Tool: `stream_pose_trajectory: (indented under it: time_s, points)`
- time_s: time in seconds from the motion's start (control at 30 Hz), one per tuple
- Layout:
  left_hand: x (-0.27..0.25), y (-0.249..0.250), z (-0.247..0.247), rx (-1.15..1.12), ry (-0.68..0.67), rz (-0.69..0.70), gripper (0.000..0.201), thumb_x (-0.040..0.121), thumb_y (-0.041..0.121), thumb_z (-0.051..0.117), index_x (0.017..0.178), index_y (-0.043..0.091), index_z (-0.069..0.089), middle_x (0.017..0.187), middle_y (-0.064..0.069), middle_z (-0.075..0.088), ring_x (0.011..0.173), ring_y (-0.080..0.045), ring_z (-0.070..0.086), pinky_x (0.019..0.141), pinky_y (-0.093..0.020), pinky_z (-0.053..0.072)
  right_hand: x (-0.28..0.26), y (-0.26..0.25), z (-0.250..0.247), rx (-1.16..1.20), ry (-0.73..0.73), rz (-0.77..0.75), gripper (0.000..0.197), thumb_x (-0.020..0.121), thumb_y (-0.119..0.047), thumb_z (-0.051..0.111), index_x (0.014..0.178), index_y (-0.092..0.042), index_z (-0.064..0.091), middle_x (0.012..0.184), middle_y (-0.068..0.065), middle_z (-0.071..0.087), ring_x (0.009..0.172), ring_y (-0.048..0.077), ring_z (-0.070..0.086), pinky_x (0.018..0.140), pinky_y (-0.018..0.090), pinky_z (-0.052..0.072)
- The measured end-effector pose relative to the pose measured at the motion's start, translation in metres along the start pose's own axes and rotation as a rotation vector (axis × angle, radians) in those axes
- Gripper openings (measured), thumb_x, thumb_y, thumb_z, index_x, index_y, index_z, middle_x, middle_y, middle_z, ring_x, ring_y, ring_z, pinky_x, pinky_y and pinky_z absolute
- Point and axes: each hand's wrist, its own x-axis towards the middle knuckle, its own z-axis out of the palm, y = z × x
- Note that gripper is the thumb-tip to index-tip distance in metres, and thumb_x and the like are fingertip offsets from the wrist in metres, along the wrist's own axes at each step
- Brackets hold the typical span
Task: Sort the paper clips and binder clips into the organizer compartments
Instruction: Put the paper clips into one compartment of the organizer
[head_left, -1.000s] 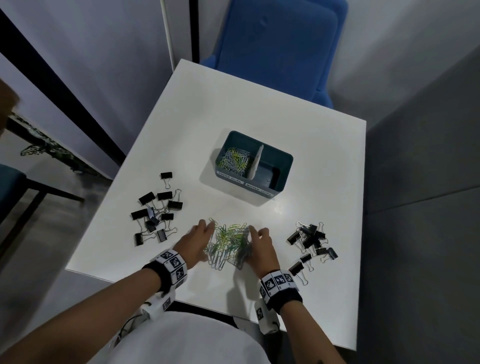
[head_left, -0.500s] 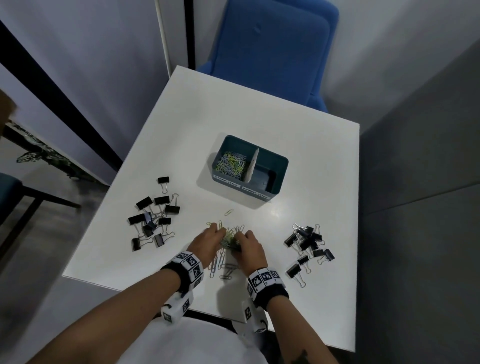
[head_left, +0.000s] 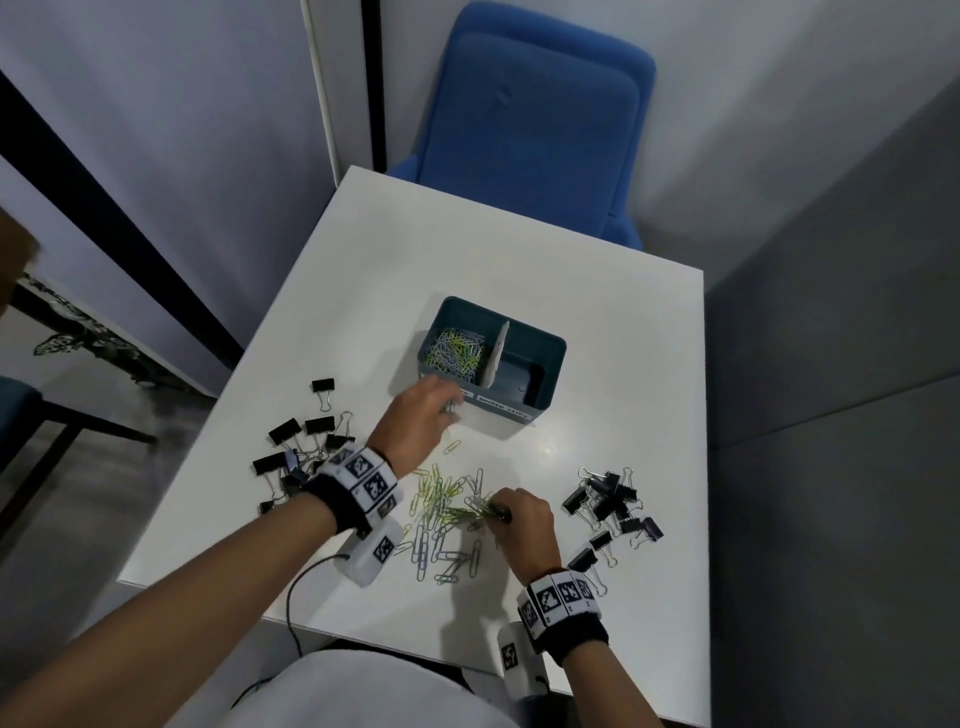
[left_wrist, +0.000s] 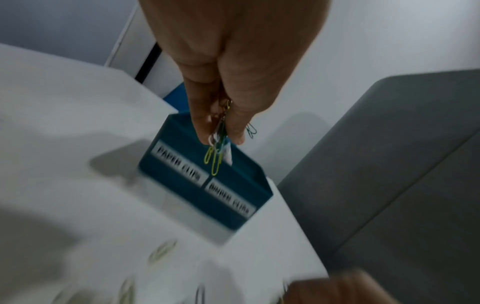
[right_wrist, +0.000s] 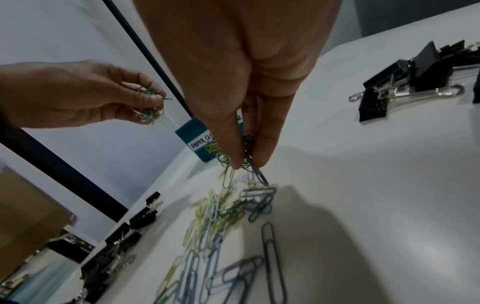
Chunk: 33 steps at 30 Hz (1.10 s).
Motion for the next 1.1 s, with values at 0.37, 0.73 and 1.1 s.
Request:
stream_pose_trajectory:
  time_s: [0.37,0.73,1.1]
  points:
    - [0.075,0.009,-0.029,0.208,0.002,-0.088,0.047,0.085,0.017,0.069,0.128,0.020,0.052,0.117,-0.008,0.055,0.099,-0.027,0.057,0.077,-0.035,0.046,0.042,-0.058,-0.081,0.123,0.137,-0.088,0.009,0.076,-0.010,0.079,0.077,-0.016,0.071,0.073,-0.002,0.068,0.066,0.012,0.062,0.065,0.019,0.048]
    - [-0.017,-0.049,0.029,0.304,-0.191,-0.261,0.029,0.091,0.023,0.059,0.120,0.019,0.056,0.115,-0.005,0.063,0.097,-0.022,0.063,0.080,-0.034,0.052,0.139,-0.120,-0.118,0.038,0.159,-0.079,0.018,0.082,-0.015,0.074,0.099,-0.009,0.071,0.096,0.012,0.072,0.090,0.027,0.066,0.080,0.036,0.055]
    - [-0.042,-0.074,0.065,0.415,-0.605,-0.196,0.116,0.072,0.064,0.068,0.152,0.027,-0.007,0.160,0.000,-0.011,0.147,-0.024,-0.006,0.116,-0.048,0.017,0.045,-0.041,-0.031,-0.197,-0.138,-0.048,0.061,0.083,-0.029,0.071,0.137,-0.018,0.045,0.137,0.010,0.047,0.119,0.029,0.051,0.090,0.039,0.050]
